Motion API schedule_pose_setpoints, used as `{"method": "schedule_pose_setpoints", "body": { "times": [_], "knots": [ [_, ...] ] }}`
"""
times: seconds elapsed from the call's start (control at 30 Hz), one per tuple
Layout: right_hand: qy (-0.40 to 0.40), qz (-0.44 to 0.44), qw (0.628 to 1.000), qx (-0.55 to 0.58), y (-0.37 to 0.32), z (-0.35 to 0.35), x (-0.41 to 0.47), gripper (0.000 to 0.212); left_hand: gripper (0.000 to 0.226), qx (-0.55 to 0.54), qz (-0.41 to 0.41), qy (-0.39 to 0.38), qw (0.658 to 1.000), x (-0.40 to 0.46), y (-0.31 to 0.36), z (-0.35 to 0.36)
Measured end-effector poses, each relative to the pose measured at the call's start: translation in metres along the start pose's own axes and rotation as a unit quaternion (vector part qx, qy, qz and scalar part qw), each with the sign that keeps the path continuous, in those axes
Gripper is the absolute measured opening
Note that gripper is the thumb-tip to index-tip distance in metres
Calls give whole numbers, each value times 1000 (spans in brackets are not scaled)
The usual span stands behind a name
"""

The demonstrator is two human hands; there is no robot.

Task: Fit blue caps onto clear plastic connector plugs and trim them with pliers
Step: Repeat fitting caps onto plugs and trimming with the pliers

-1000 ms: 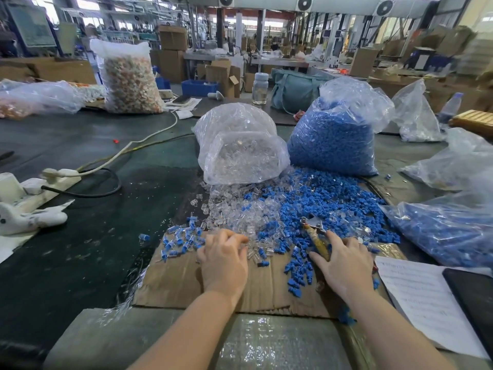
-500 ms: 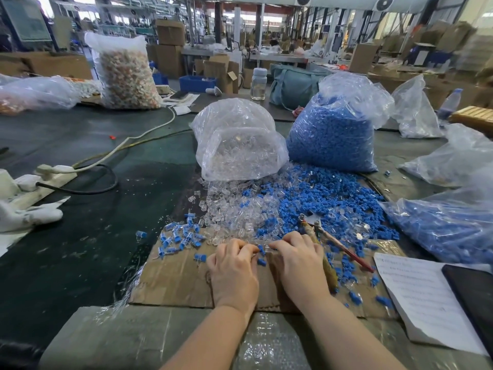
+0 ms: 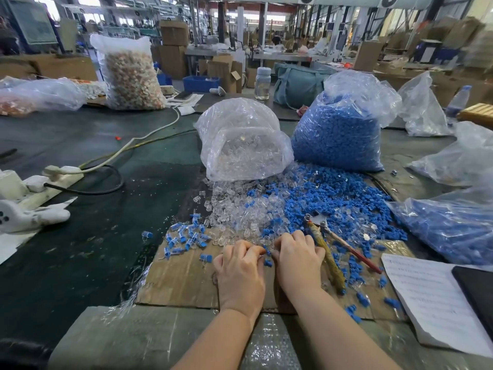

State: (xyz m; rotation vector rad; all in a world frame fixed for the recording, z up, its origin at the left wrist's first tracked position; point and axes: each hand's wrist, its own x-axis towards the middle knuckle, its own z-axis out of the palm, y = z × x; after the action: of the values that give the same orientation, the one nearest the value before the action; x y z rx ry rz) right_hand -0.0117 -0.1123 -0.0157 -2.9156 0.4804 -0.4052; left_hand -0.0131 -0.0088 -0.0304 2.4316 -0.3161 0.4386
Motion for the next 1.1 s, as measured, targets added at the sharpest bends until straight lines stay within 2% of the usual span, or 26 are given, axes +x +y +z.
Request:
{"method": "schedule_pose_setpoints", "body": {
  "times": [0.23,0.4,0.53,0.8,0.97,1.1],
  "knots": [
    [60,-81,984,147,4,-5,-12,13,34,-48,8,18,999,1,4,-3],
    [69,-114,961,241,3,-6,-21,10,28,-85,-13,15,996,3,2,-6],
    [89,-93,965,228,5,-1,-27,14,12,-99,-31,20,994,2,1,-7],
    [128,-96,983,89,2,4,-30,21,11,-81,-33,26,996,3,1,-6],
    [140,-64,982,111,4,5,-30,33,16,-68,-22,19,997,4,0,-4],
    [128,-50,980,144,5,8,-30,21,15,-60,-21,8,998,3,-2,-2]
  ]
}}
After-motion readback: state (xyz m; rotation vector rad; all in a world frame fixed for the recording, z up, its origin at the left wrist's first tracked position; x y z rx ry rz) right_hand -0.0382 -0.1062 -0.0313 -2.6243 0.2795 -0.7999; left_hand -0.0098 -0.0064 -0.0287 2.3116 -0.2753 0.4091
